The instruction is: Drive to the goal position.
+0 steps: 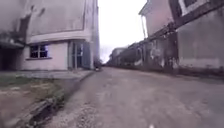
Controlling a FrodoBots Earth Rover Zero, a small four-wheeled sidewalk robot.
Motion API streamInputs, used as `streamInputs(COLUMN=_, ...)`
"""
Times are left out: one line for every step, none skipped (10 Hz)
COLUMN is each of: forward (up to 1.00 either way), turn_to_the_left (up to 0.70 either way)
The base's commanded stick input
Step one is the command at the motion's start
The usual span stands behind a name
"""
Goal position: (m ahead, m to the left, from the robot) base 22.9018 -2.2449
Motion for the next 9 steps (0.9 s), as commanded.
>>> streamInputs(forward=0.50, turn_to_the_left=0.00)
streamInputs(forward=0.50, turn_to_the_left=0.00)
streamInputs(forward=0.50, turn_to_the_left=0.00)
streamInputs(forward=0.50, turn_to_the_left=0.00)
streamInputs(forward=0.50, turn_to_the_left=0.00)
streamInputs(forward=0.50, turn_to_the_left=0.00)
streamInputs(forward=0.50, turn_to_the_left=0.00)
streamInputs(forward=0.50, turn_to_the_left=0.00)
streamInputs(forward=0.50, turn_to_the_left=0.00)
